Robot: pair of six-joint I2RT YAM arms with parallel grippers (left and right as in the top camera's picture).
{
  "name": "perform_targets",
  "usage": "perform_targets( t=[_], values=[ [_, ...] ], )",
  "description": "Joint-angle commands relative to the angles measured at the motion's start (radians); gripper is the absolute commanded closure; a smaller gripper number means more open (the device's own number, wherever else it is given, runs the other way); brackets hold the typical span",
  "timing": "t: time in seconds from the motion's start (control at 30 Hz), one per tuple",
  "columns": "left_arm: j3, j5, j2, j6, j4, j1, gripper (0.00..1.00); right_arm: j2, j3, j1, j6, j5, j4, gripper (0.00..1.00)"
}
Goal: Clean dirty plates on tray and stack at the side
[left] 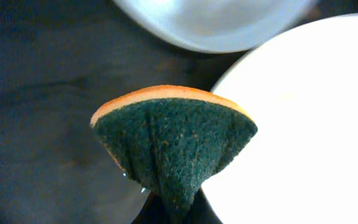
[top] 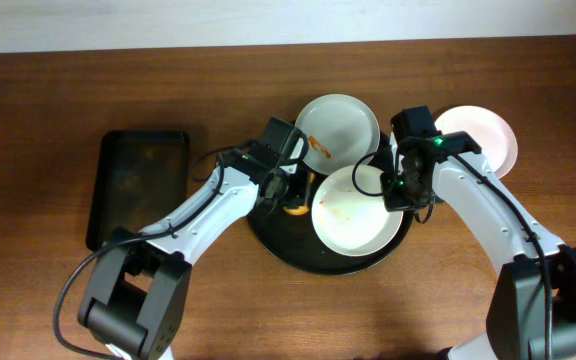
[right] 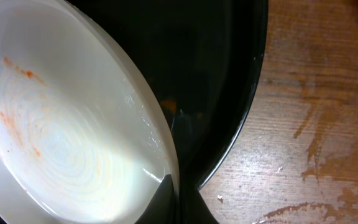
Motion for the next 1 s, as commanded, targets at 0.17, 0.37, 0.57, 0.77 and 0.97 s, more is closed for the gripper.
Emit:
perform_targets(
  t=[0.17, 0.37, 0.57, 0.77, 0.97],
  values=[
    [0.023, 0.114, 0.006, -0.110, 0.169, -0.138, 1.00, -0.023, 0.022, 0.027, 0.011, -0.021, -0.018, 0.96],
    [0.023, 0.117, 0.084, -0.124, 0.262, -0.212, 1.00, -0.023, 0.022, 0.039, 0.011, -0.021, -0.018, 0.96],
    [0.023, 0.075, 0.175, -0.124, 0.299, -0.220, 1.00, -0.023, 0.022, 0.039, 0.011, -0.022, -0.018, 0.96],
    [0.023, -0.038, 0.248, -0.124, 0.300, -0.217, 1.00, -0.023, 0.022, 0.039, 0.011, -0.021, -0.018, 0.96],
    [0.023, -0.131, 0.257, -0.124, 0.280, -0.195, 1.00, -0.023, 0.022, 0.039, 0.011, -0.021, -0.025, 0.96]
  ],
)
